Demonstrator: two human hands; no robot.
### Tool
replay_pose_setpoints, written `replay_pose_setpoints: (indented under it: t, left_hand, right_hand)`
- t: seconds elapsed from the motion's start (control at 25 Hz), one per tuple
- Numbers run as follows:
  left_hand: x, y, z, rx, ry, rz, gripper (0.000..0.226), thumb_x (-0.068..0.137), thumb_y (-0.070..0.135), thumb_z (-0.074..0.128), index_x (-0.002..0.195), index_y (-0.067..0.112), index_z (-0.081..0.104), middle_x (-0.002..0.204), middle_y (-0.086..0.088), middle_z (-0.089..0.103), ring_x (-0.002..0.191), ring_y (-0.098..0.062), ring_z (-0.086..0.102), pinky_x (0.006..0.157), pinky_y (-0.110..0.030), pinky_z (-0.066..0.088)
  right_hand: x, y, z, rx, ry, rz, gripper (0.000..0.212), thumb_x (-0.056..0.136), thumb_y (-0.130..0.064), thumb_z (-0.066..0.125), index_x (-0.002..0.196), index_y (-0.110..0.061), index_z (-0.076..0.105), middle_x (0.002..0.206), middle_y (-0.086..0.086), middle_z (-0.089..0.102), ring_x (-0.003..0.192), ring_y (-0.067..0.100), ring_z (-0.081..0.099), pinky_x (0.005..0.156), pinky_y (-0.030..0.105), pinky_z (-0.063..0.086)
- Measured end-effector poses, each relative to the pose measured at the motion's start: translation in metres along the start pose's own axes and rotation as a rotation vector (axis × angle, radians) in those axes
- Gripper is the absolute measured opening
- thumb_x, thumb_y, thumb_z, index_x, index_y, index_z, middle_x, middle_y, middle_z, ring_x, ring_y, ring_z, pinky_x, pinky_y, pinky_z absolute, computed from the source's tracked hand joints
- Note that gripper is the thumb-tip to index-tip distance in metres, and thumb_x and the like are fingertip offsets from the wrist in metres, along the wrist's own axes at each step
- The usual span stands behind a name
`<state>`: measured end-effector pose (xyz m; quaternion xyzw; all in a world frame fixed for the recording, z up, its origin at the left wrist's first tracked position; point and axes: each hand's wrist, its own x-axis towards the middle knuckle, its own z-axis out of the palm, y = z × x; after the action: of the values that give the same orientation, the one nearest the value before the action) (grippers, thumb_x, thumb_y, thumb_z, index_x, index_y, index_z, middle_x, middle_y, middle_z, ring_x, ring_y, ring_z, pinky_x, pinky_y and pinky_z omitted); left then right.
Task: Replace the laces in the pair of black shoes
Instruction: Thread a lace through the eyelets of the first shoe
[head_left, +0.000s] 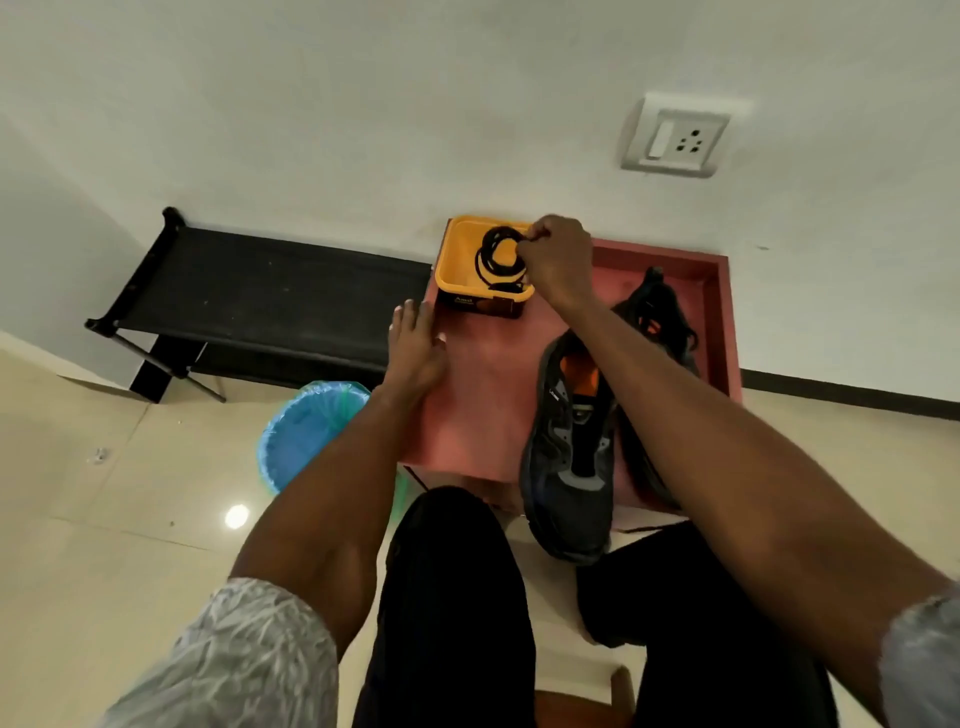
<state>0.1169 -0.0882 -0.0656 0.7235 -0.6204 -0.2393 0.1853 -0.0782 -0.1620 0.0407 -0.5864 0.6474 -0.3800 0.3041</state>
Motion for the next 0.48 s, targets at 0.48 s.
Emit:
replay_pose_setpoints:
  t: [0.48]
  left_hand:
    - [-0.224, 0.112, -0.001, -0.736, -0.469, -0.073, 0.009, 0.087, 0.004, 0.07, 0.095, 0.002, 0.071, 0.087, -0.016, 0.072, 0.075, -0.025, 0.066, 0.062, -0.027, 0.055]
  right_hand:
    - [-0.257, 0.068, -0.123, -0.072, -0.29, 0.02, 0.01, 0.079, -0.006, 0.076, 0.084, -0.008, 0.068, 0.07, 0.003, 0.063, 0.061, 0.01, 0.057, 0.065, 0.031, 0.05]
